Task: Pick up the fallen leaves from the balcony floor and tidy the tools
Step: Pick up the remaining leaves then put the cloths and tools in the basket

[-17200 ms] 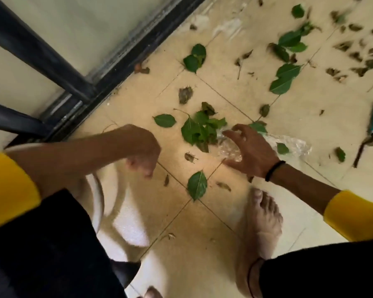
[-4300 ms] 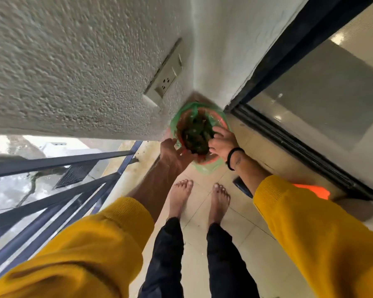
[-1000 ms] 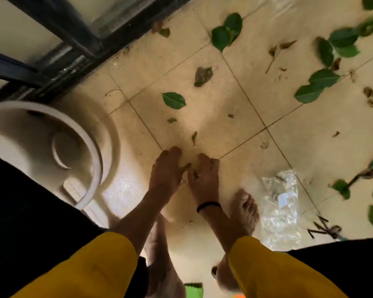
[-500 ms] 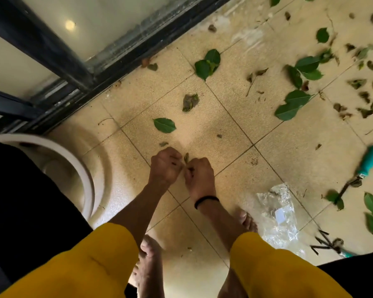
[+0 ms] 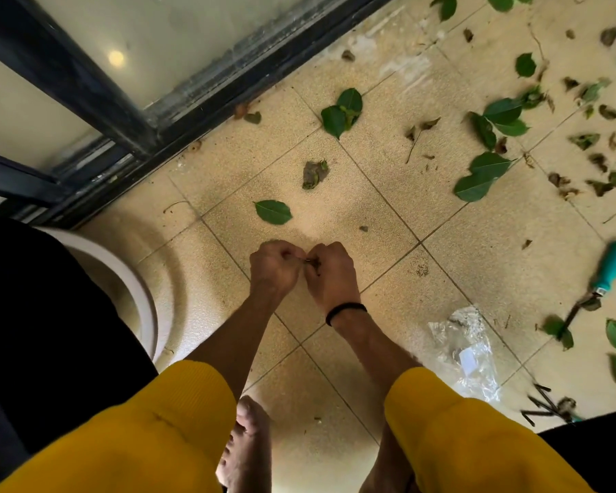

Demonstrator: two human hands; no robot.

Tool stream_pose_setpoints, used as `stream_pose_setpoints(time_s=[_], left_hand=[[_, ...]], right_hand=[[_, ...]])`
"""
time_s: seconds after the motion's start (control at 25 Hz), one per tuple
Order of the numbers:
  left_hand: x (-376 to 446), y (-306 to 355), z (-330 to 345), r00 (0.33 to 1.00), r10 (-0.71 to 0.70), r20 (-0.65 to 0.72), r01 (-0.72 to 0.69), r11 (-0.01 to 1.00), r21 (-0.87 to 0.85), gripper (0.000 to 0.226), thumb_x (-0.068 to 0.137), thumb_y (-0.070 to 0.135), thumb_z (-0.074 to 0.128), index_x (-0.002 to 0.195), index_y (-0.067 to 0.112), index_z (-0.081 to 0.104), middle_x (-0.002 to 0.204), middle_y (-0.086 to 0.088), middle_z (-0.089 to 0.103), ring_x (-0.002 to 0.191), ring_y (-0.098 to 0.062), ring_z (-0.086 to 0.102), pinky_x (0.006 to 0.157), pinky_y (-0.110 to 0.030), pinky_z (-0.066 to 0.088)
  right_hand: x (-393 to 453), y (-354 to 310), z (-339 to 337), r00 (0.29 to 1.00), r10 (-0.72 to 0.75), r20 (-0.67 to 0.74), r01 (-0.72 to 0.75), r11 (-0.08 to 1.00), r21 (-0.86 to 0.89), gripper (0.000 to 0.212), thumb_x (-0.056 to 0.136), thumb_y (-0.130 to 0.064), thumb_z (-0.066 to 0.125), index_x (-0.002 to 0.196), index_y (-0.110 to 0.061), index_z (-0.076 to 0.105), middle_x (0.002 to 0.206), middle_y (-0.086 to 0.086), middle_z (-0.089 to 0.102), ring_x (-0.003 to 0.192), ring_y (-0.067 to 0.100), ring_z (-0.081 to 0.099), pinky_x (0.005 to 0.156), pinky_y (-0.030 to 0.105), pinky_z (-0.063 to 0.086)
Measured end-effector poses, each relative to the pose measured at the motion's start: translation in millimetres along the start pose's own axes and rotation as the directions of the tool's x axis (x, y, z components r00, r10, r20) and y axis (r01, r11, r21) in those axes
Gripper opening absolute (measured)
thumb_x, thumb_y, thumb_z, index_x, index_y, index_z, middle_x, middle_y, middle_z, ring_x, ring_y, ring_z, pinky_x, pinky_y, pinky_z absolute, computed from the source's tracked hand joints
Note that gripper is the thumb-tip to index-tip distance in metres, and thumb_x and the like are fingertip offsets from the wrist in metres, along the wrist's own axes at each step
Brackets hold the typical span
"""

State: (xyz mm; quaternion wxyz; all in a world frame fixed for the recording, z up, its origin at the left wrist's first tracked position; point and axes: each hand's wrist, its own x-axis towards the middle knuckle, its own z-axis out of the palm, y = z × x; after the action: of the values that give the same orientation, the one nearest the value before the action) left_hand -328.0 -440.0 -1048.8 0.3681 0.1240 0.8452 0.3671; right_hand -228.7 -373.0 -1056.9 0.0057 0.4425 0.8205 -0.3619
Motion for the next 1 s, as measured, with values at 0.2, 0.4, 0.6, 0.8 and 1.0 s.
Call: stream_pose_setpoints(time_s=[0.2,0.4,0.6,0.8,1.0], left_hand=[[22,10,-12,0.909,-0.410,0.074,0.353,0.663,-0.661,0.024,0.094,-0.009,0.043,0.088,0.000,0.064,0.090,-0.020,0.065,0.066,-0.024,0.061,0.059,-0.033,0.050],[20,34,2,0.864,-0.268,0.427,0.493,0.275,-0.825,0.035,0.102,0.018,0.041,0.112,-0.001,0.069,0.107,-0.018,0.074,0.089,-0.026,0.072,0.076,-0.035,0.059],[34,50,23,0.836,-0.099,0.539,0.520,-0.171,-0.837,0.043,0.102,0.024,0.043,0.102,-0.001,0.078,0.107,-0.014,0.074,0.101,-0.022,0.070,0.106,-0.030,0.047],[41,39,12,0.861,0.002,0.508,0.488,-0.282,-0.826,0.029,0.103,0.019,0.049,0.098,0.000,0.070,0.096,-0.017,0.073,0.099,-0.028,0.073,0.086,-0.040,0.062],[43,29,-5,0.886,-0.022,0.463,0.445,-0.238,-0.863,0.027,0.102,0.020,0.054,0.084,0.007,0.068,0.080,-0.009,0.069,0.084,-0.022,0.071,0.078,-0.035,0.062]], right_hand=[[24,0,-29,0.942,0.332,0.041,-0.318,0.852,0.416,0.007,0.084,-0.008,0.077,0.083,-0.013,0.072,0.077,0.001,0.072,0.068,0.012,0.071,0.062,0.025,0.060],[47,-21,-68,0.901,0.365,0.236,-0.412,0.543,0.732,0.013,0.078,0.000,0.081,0.089,-0.002,0.072,0.088,0.016,0.075,0.074,0.022,0.073,0.066,0.029,0.061],[48,-59,-79,0.994,0.105,0.028,-0.109,0.960,0.258,0.006,0.086,-0.020,0.075,0.091,-0.021,0.077,0.090,-0.010,0.075,0.083,0.004,0.069,0.078,0.018,0.055],[70,-12,-108,0.956,0.267,-0.121,-0.234,0.943,0.237,0.014,0.088,-0.012,0.070,0.102,-0.016,0.072,0.098,-0.001,0.072,0.089,0.017,0.070,0.078,0.026,0.055],[65,40,-85,0.960,0.281,-0.007,-0.280,0.957,0.072,0.029,0.075,-0.019,0.085,0.098,-0.015,0.069,0.097,-0.001,0.065,0.081,0.008,0.064,0.066,0.015,0.050]])
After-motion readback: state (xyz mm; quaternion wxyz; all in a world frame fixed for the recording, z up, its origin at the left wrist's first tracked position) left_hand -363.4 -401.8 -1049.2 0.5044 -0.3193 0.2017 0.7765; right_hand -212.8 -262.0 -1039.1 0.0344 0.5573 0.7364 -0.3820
